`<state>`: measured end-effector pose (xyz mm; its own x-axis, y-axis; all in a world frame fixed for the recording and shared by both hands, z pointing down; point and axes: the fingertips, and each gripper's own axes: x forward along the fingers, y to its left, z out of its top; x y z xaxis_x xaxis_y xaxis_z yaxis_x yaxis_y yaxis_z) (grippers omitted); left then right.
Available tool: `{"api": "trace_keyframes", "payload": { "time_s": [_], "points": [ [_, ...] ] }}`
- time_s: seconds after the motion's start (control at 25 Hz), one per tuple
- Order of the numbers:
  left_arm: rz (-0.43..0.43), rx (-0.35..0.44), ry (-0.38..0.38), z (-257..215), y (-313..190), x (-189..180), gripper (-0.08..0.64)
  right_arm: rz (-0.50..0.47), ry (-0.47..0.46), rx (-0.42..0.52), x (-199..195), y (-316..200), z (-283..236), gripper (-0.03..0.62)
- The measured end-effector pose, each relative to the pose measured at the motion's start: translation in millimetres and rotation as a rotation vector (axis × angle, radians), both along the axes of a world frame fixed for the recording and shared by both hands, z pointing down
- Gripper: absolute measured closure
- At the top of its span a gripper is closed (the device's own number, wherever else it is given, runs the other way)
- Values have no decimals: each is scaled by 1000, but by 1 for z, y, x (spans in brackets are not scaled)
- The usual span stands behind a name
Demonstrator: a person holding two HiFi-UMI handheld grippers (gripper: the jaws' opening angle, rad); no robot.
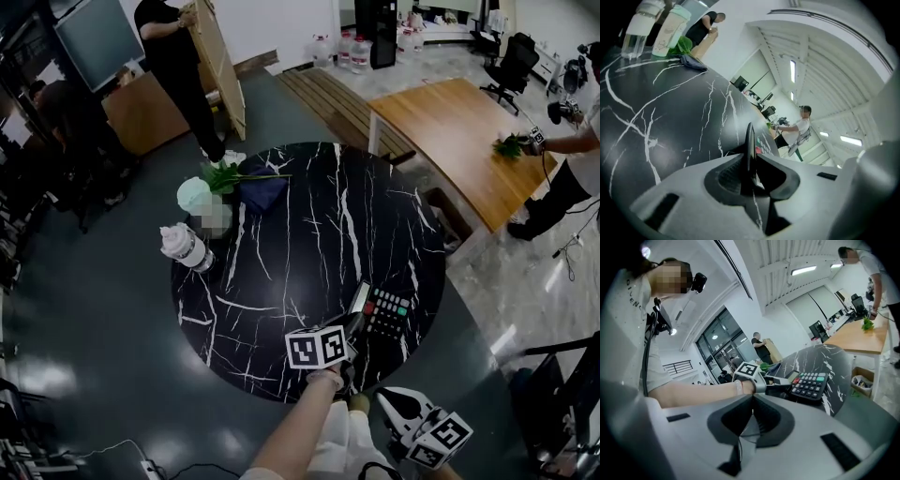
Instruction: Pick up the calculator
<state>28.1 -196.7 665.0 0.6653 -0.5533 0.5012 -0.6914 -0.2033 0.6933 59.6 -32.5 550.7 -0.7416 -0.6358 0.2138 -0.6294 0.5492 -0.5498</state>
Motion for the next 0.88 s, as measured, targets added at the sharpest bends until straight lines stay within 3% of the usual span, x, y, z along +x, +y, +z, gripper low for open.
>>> {"api": "trace_keyframes", "payload": {
  "time_s": [0.12,0.44,0.72,0.88],
  "points": [
    [-47,1,70,-5,3,-2,491,10,-2,-5,2,-1,-1,584],
    [-155,48,154,-25,8,-33,495,9,-6,14,-1,-3,-11,584],
    [-262,91,300,-66,7,-58,497,-8,-6,49,-10,-9,-30,584],
    [-275,158,306,-99,5,-73,497,-9,-5,81,-15,-15,-46,584]
  ]
}}
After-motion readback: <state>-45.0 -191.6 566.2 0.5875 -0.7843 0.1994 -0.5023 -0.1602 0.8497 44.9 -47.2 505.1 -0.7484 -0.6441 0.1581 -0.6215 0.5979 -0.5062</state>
